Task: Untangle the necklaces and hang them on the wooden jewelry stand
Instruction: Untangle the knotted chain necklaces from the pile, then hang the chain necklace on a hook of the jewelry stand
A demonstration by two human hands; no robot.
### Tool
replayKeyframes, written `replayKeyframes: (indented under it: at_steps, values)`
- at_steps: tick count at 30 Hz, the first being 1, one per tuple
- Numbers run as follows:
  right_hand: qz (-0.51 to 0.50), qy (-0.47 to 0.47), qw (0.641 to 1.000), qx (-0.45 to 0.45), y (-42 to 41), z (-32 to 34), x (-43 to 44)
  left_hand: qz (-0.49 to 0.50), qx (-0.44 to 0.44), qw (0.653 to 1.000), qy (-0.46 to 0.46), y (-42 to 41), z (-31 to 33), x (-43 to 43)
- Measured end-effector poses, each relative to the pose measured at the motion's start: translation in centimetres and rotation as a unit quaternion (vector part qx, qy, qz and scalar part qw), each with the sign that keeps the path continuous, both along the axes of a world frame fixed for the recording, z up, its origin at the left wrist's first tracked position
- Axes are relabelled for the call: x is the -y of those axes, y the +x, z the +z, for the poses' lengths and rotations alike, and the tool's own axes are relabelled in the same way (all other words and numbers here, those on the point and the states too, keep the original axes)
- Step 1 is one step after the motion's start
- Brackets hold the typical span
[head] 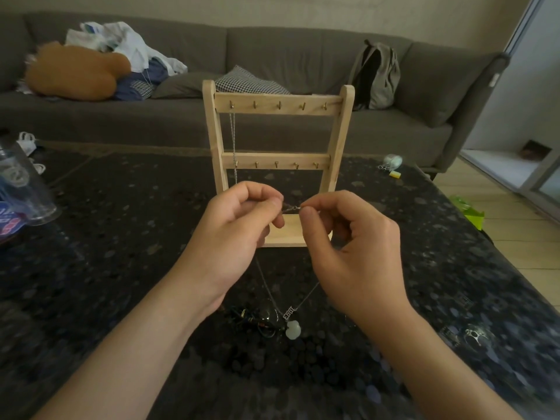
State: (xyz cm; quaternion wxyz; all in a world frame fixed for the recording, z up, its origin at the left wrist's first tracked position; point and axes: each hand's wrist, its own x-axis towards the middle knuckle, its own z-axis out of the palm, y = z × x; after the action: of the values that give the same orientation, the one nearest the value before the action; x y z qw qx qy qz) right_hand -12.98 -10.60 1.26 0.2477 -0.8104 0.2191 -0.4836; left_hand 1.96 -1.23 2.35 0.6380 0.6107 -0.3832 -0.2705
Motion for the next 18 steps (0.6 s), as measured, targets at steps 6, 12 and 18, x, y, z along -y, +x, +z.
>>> replayKeyframes:
  at_steps: [6,12,18]
  values:
    - [0.027,0.033,0.999,0.011,0.3,0.8,-0.3,-0.037,0.159,0.987,-0.008,-0.2,1.3,-0.5]
    - [0.011,0.047,0.999,0.015,-0.1,2.1,-0.5,0.001,0.244,0.97,-0.001,-0.4,1.7,-1.0]
    - [-0.003,0.051,0.998,-0.025,-0.4,3.1,-0.8,0.019,0.113,0.993,0.002,-1.0,2.8,-1.3]
